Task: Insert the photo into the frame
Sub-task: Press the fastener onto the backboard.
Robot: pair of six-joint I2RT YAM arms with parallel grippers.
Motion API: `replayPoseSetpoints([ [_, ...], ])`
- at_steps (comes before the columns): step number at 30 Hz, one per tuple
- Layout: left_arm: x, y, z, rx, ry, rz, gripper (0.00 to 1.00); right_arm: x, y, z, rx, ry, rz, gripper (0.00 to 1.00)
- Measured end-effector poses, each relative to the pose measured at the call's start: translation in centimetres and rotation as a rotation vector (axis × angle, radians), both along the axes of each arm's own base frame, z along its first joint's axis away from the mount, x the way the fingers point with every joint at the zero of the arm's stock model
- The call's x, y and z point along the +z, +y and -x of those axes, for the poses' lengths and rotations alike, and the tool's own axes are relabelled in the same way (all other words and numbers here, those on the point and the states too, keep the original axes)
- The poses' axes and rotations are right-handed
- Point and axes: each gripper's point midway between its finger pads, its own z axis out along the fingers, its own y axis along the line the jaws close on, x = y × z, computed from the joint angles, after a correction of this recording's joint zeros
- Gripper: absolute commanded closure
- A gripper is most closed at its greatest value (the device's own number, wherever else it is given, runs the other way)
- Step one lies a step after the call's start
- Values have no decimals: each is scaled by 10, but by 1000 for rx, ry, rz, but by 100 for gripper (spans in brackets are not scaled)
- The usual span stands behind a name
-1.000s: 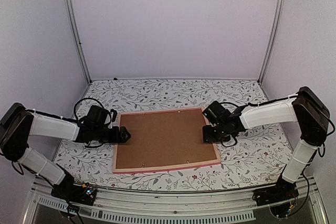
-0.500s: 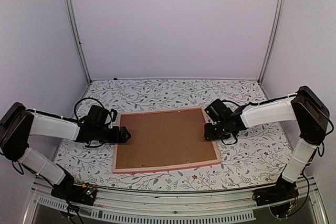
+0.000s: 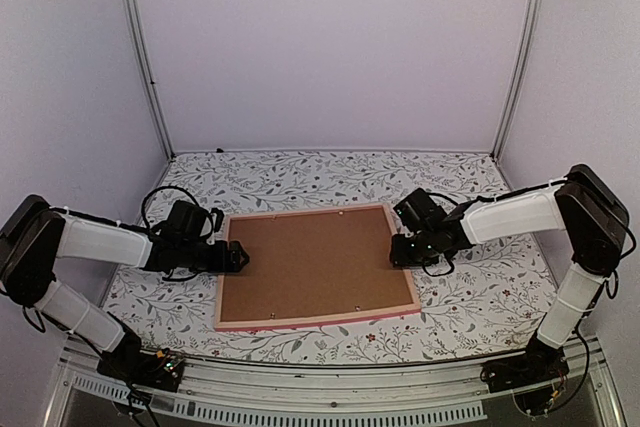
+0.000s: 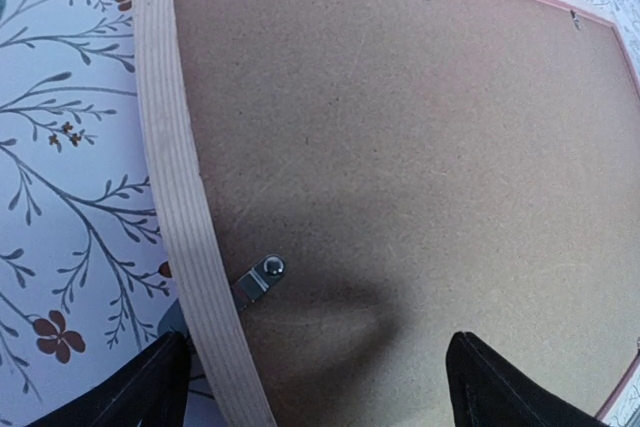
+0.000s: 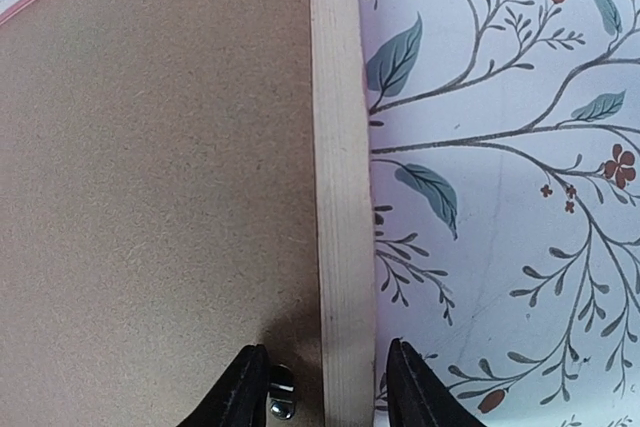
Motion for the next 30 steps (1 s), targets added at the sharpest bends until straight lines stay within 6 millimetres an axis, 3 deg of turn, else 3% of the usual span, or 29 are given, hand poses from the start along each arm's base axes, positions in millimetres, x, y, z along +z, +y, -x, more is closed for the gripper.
replayPoseSetpoints([
  [6, 0, 0, 0, 0, 0, 0, 8, 0, -1, 0, 1, 2, -28, 60],
  [13, 0, 0, 0, 0, -1, -2, 8, 2, -16, 3, 2, 5, -49, 60],
  [21, 0, 0, 0, 0, -1, -3, 8, 2, -18, 5, 26, 11, -48, 48],
  [30, 0, 0, 0, 0, -1, -4, 8, 2, -16, 7, 40, 23, -56, 57],
])
